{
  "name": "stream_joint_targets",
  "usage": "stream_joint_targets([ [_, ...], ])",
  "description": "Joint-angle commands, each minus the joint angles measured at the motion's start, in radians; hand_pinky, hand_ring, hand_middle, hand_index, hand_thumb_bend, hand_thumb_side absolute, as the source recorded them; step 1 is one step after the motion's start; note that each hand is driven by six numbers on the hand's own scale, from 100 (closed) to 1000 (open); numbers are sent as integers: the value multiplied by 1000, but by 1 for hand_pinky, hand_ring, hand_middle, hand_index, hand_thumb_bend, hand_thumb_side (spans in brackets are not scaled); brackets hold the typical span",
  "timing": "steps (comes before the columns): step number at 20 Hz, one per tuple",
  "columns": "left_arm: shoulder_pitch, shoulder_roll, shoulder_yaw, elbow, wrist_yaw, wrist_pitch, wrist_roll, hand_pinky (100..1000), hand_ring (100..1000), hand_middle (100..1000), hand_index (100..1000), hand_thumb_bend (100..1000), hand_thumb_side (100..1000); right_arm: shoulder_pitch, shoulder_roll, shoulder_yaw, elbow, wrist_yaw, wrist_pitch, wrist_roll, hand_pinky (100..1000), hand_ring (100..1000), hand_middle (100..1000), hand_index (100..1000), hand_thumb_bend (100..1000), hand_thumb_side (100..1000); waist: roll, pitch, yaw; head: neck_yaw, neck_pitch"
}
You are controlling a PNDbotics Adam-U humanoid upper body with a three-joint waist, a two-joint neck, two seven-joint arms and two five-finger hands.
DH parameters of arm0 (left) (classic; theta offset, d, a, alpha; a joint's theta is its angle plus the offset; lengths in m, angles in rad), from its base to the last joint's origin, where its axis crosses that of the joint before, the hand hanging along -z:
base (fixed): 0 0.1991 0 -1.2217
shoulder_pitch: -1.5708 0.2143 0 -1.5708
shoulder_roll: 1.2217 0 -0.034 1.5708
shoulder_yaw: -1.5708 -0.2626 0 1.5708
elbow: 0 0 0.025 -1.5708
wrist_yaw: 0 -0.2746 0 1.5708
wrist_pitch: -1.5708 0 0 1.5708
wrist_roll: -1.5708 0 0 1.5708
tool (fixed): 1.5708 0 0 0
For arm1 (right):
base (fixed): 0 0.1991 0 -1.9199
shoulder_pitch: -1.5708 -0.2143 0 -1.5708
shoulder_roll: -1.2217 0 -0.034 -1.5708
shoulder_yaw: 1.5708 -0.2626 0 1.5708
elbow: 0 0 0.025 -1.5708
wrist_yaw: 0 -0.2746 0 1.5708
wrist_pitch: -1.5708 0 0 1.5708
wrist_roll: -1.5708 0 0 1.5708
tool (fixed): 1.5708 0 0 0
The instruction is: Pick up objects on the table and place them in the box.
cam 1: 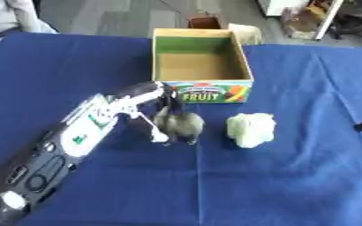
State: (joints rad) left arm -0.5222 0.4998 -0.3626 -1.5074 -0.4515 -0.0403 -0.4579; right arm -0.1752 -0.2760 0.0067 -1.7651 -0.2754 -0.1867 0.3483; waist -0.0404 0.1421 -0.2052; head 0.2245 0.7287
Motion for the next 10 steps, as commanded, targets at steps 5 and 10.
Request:
stream_joint_targets([
  [5,-23,-5,0,26,-38,-10,29,523,454,458,630,334,114,-8,-10,-3,-16,1,1,3,694,610,483,702,100,100,1,-11,-4,-3,-10],
  [10,-25,-2,30,11,-25,8,85,460,342,337,536,136,131,-6,-10,-5,-15,3,2,1,694,610,483,703,100,100,1,-10,-4,-6,-11],
])
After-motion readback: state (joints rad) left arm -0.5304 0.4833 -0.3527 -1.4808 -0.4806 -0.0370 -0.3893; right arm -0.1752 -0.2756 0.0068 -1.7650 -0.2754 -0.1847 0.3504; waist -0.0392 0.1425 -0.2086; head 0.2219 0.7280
